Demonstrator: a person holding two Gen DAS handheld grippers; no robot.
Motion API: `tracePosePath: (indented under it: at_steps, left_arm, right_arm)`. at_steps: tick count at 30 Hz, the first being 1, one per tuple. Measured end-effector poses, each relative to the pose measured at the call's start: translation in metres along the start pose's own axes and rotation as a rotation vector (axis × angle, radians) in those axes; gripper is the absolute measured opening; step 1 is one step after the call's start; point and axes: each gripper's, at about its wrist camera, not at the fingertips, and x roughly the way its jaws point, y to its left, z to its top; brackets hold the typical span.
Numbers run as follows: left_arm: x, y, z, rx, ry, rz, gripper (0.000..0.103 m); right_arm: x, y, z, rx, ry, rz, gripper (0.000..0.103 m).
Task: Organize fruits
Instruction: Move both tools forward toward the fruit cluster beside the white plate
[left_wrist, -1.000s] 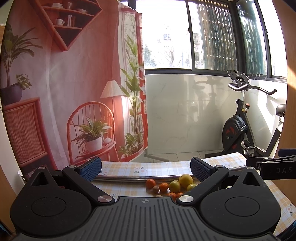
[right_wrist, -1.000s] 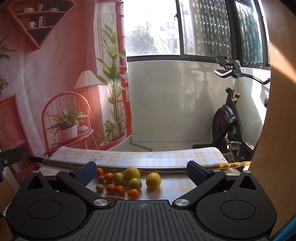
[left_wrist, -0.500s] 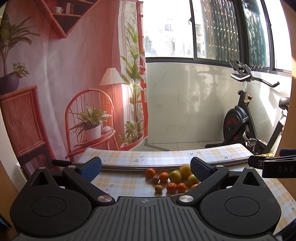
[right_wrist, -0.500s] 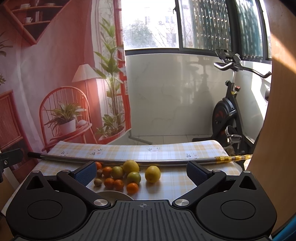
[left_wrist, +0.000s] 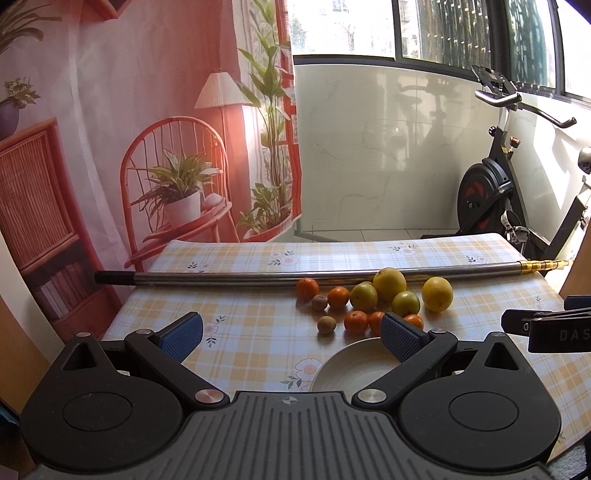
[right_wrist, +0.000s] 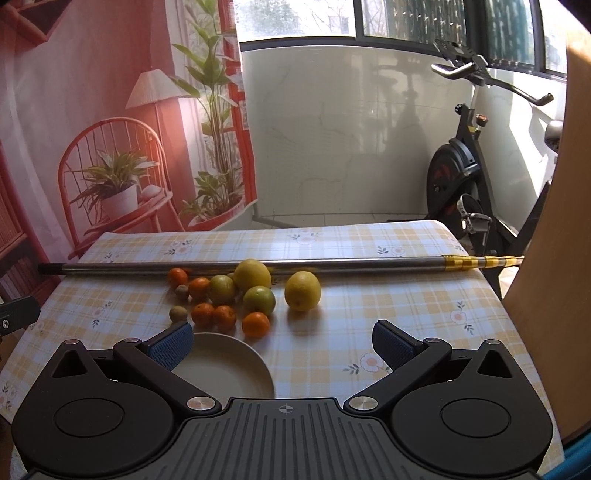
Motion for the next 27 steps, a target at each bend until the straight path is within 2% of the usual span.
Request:
tracePosePath:
  at_steps: [12, 27]
  left_arm:
    - [0.033, 0.008, -0.007, -0.016, 0.090, 0.002, 0.103]
    - [0.068, 0.015, -0.019, -0.086, 0.183, -0.022, 0.102]
  right_arm:
    - [0.043, -0.001, -0.015, -0.008, 0.111, 0.000, 0.103]
    - [0.072, -0.001, -0.021, -0.033, 0.133, 0.066, 0.103]
